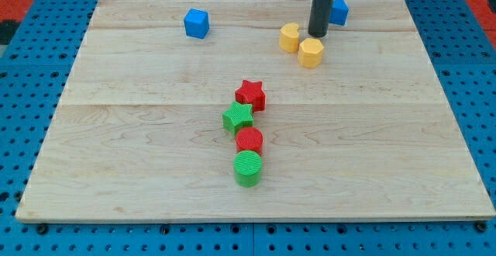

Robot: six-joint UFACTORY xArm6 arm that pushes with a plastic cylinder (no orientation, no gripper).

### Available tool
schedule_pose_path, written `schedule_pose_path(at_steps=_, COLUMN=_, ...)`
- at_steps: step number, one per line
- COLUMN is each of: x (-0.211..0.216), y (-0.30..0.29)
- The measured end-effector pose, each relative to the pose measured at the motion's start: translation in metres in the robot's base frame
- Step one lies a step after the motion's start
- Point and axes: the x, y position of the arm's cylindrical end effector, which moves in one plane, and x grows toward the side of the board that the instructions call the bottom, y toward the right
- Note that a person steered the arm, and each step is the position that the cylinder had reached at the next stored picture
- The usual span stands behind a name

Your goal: Push the blue triangle horizontally to the blue cube

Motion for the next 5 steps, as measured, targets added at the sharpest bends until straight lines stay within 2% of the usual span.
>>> schedule_pose_path(at_steps=1, x=-0.027, y=-0.071)
schedule_pose_path(at_steps=2, x=0.027, y=-0.073)
schedule_pose_path(at_steps=3, x=0.043, y=-0.044)
schedule_pose_path(at_steps=4, x=0.022, y=-0.063)
schedule_pose_path(at_steps=5, x=-0.010, y=0.016)
